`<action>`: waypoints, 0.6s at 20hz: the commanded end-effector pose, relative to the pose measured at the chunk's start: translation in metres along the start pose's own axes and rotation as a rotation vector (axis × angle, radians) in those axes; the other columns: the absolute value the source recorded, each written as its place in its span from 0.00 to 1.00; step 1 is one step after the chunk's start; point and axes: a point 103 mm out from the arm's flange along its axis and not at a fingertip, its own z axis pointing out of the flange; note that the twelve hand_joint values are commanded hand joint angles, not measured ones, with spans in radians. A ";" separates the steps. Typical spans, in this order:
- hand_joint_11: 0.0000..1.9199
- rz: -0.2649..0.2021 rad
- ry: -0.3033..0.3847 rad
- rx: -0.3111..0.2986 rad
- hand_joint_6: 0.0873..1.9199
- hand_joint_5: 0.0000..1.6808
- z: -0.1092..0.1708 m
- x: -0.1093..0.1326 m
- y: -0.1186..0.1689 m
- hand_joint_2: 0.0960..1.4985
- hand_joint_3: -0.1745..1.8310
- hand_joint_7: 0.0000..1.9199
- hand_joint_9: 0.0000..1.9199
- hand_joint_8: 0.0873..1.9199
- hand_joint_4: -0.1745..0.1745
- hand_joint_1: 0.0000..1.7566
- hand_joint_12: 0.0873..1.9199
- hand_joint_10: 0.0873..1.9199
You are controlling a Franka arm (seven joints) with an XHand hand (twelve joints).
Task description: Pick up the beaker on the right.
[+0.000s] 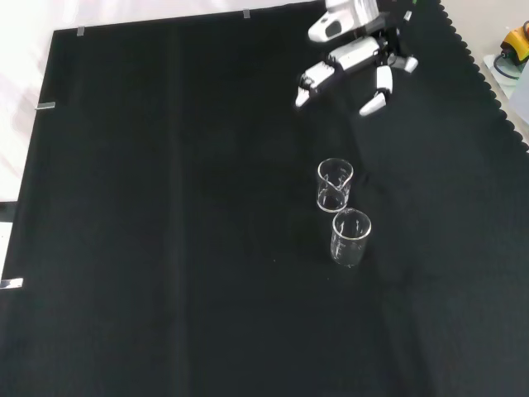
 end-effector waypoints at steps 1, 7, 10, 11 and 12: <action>0.00 -0.057 0.064 0.005 0.00 0.12 0.017 0.000 0.016 0.27 0.62 0.04 0.09 0.23 0.43 0.44 0.52 0.31; 0.00 -0.075 0.079 0.024 0.00 0.11 0.030 -0.006 0.018 0.24 0.63 0.05 0.10 0.23 0.41 0.45 0.53 0.31; 0.00 -0.087 0.088 0.027 0.00 0.11 0.035 -0.008 0.018 0.22 0.63 0.05 0.10 0.23 0.41 0.45 0.53 0.31; 0.00 -0.093 0.098 0.027 0.00 0.11 0.038 -0.009 0.018 0.22 0.63 0.05 0.11 0.23 0.40 0.45 0.54 0.31; 0.00 -0.096 0.110 0.028 0.00 0.11 0.040 -0.010 0.019 0.21 0.63 0.05 0.11 0.23 0.40 0.45 0.54 0.31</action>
